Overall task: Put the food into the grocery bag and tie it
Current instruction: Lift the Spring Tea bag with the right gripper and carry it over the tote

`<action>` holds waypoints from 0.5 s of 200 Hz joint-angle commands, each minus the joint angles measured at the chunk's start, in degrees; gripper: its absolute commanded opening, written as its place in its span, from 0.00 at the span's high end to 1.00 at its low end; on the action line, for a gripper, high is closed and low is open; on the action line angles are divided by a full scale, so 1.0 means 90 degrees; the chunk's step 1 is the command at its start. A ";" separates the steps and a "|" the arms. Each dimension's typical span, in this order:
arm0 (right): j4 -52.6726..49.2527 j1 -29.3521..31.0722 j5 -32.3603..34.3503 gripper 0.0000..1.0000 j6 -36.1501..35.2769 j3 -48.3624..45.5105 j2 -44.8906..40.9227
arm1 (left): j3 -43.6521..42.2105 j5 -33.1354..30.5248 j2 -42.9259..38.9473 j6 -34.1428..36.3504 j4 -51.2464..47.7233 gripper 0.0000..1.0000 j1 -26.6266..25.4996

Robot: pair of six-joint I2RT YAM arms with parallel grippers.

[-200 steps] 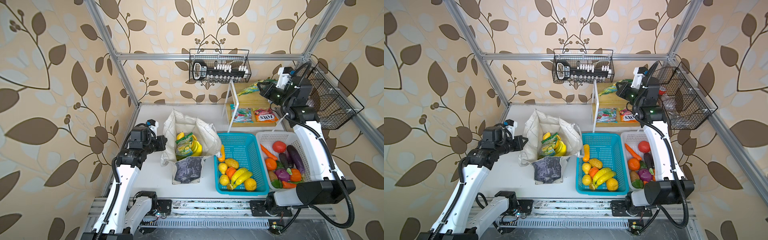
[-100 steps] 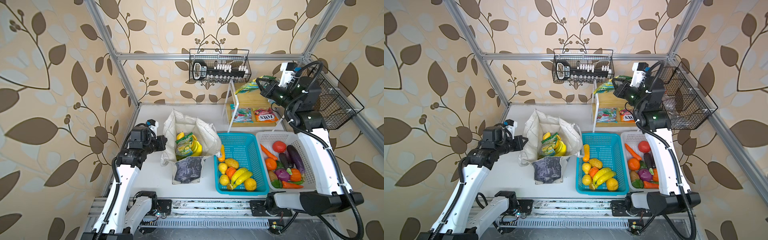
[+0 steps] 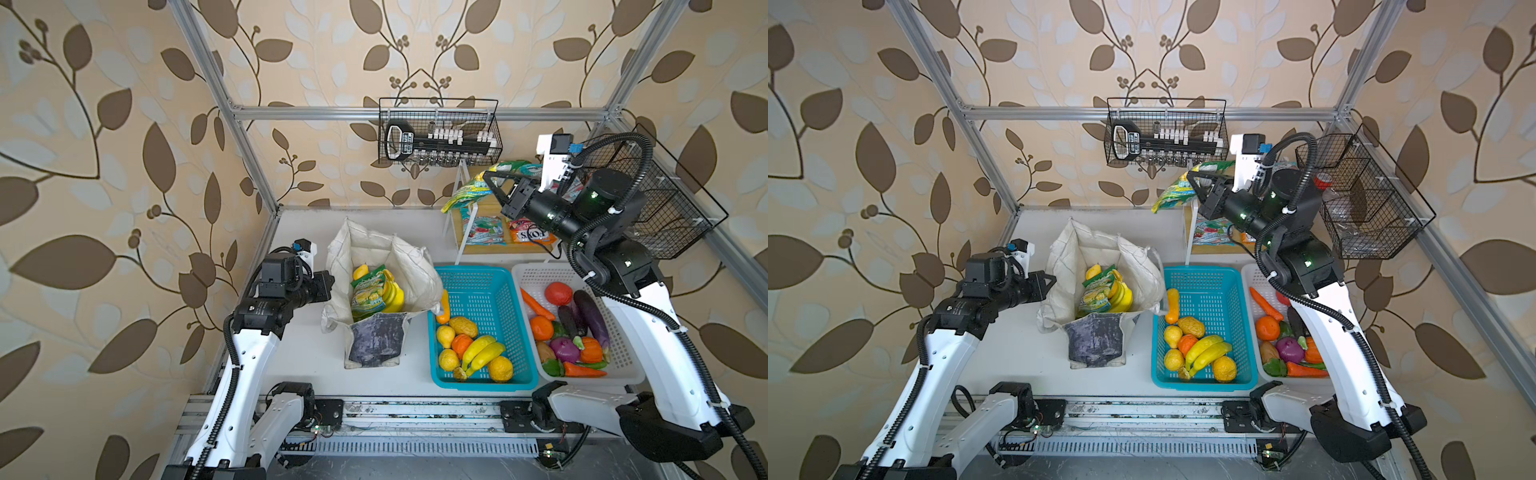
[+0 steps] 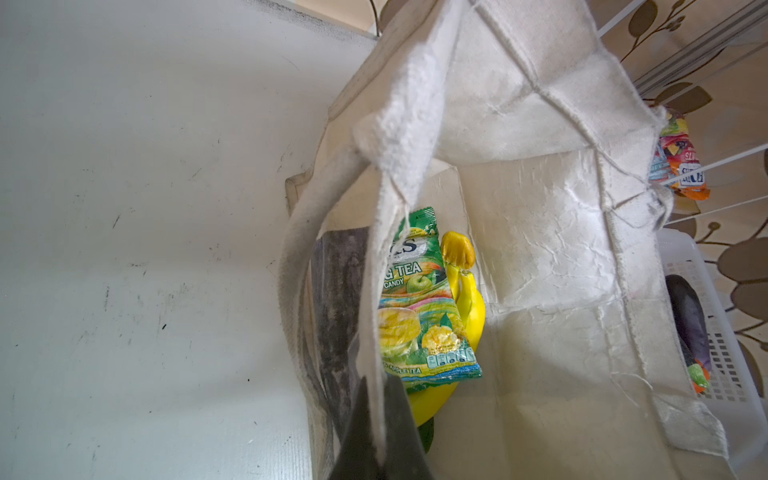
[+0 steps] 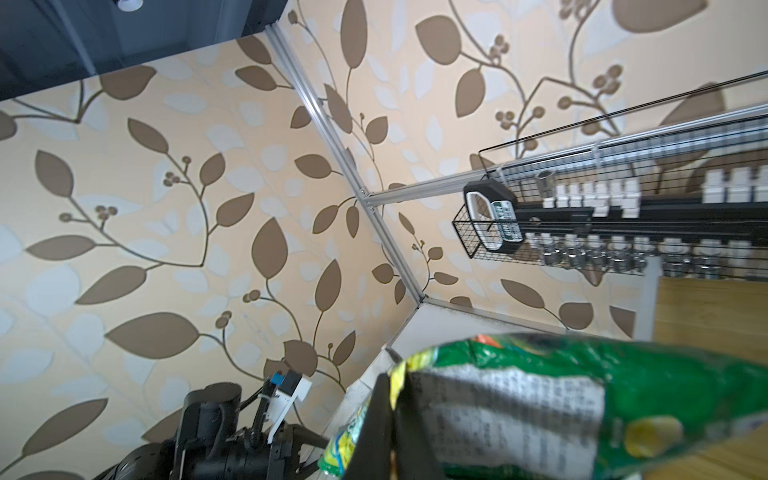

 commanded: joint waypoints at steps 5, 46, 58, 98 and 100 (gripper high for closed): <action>0.0227 0.0751 0.0543 1.00 -0.0392 -0.0161 -0.0174 | 0.0064 0.0098 0.0026 0.0090 -0.0009 1.00 -0.0009; 0.0148 0.1649 0.0769 1.00 -0.0466 -0.0418 0.0110 | 0.0063 0.0060 0.0036 0.0094 -0.0005 1.00 -0.0009; 0.0196 0.1893 0.0854 1.00 -0.0494 -0.0555 0.0208 | 0.0055 0.0055 0.0041 0.0098 0.0009 1.00 -0.0012; 0.0237 0.2382 0.0890 1.00 -0.0467 -0.0723 0.0567 | 0.0059 0.0112 0.0057 0.0103 0.0010 1.00 -0.0007; 0.0266 0.2407 0.0890 1.00 -0.0453 -0.0738 0.0574 | 0.0052 0.0106 0.0056 0.0101 0.0005 1.00 -0.0014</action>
